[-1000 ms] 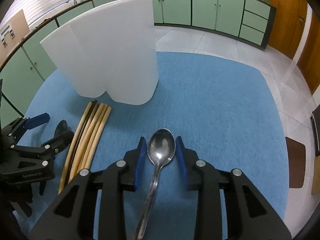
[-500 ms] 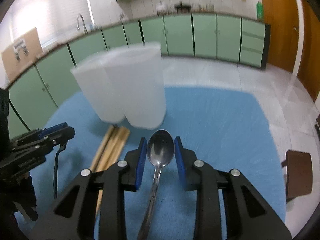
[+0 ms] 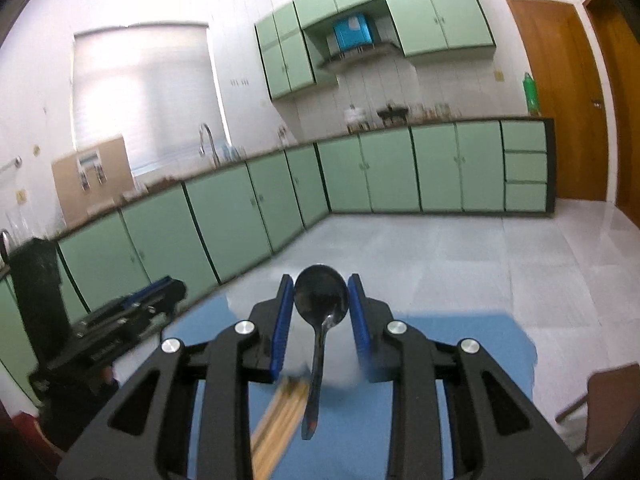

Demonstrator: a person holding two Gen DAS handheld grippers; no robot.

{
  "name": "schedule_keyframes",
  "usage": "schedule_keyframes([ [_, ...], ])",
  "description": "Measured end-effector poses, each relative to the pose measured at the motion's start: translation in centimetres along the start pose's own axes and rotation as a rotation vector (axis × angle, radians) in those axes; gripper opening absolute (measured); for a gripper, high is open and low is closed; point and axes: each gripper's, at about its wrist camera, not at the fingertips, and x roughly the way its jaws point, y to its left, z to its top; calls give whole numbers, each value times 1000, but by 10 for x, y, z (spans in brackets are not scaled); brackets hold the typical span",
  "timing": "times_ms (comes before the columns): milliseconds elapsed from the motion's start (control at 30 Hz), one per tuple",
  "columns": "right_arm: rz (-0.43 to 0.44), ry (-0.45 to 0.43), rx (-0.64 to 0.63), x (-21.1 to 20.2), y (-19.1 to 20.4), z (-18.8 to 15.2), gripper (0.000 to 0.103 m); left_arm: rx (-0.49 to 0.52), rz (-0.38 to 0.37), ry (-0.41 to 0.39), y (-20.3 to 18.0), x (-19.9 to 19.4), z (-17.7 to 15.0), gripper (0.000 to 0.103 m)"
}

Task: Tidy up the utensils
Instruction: 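Drop the metal spoon into the white holder while the left tool drops the black spoon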

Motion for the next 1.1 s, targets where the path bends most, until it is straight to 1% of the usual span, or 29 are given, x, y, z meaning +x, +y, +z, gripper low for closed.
schedule_keyframes([
  [33, 0, -12, -6, 1, 0, 9, 27, 15, 2, -32, -1, 11, 15, 35],
  [67, -1, -23, -9, 8, -1, 20, 27, 21, 1, -46, -3, 14, 23, 35],
  [100, 1, -28, -6, 12, -2, 27, 27, 32, 7, -68, -4, 26, 35, 35],
  [200, -35, -45, -21, 37, -7, 49, 27, 51, 25, -100, -3, 57, 56, 35],
  [267, -45, -40, -21, 51, -6, 51, 27, 60, 41, -107, -5, 73, 62, 35],
  [333, -59, -34, -21, 66, -7, 50, 27, 68, 54, -103, -5, 91, 61, 35],
  [400, -82, -22, -28, 79, -11, 48, 27, 76, 64, -92, -6, 101, 56, 35],
  [533, -94, 26, -22, 100, -14, 28, 27, 81, 69, -48, -3, 120, 38, 35],
  [633, -94, 69, -30, 111, -10, 13, 27, 70, 61, -15, 2, 126, 28, 35],
  [733, -90, 107, -25, 116, -11, 3, 28, 51, 54, 2, 6, 122, 22, 37],
  [867, -99, 103, -5, 106, -9, -4, 41, 34, 54, 16, 7, 107, 26, 41],
  [900, -101, 101, -1, 102, -9, -5, 44, 35, 59, 25, 7, 101, 27, 43],
  [933, -107, 102, 4, 95, -9, -6, 50, 36, 61, 32, 6, 94, 26, 46],
  [967, -111, 105, 8, 88, -9, -9, 53, 38, 63, 39, 5, 87, 26, 47],
  [1033, -113, 117, 10, 72, -5, -15, 64, 46, 71, 58, 2, 67, 23, 55],
  [1067, -117, 124, 12, 61, -3, -19, 73, 47, 76, 73, 1, 58, 21, 57],
  [1100, -126, 131, 13, 55, -2, -23, 76, 47, 88, 96, -1, 49, 17, 62],
])
